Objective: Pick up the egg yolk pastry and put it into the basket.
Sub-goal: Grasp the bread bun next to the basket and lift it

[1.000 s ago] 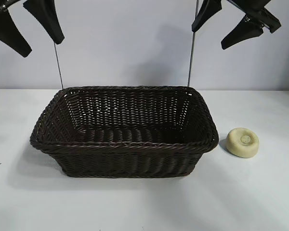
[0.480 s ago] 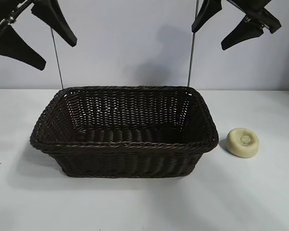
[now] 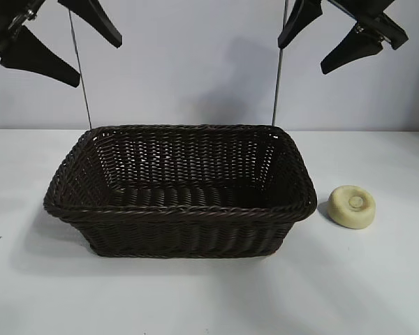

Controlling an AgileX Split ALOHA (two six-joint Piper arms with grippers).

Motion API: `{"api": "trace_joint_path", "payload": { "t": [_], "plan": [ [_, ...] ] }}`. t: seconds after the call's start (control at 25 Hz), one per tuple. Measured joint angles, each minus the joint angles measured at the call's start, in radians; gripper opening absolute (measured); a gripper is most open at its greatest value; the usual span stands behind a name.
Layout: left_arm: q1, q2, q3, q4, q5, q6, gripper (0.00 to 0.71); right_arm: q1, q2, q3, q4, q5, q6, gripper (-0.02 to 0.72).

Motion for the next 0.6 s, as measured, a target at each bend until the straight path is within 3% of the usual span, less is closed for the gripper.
{"api": "trace_joint_path", "payload": {
  "t": [0.4, 0.6],
  "plan": [
    [-0.012, 0.061, 0.013, -0.029, -0.008, 0.021, 0.478, 0.0, 0.0, 0.0, 0.0, 0.007, 0.0, 0.537],
    [-0.012, 0.061, 0.013, -0.03, -0.008, 0.026, 0.478, -0.002, 0.0, 0.0, -0.001, 0.082, 0.0, 0.537]
  ]
}}
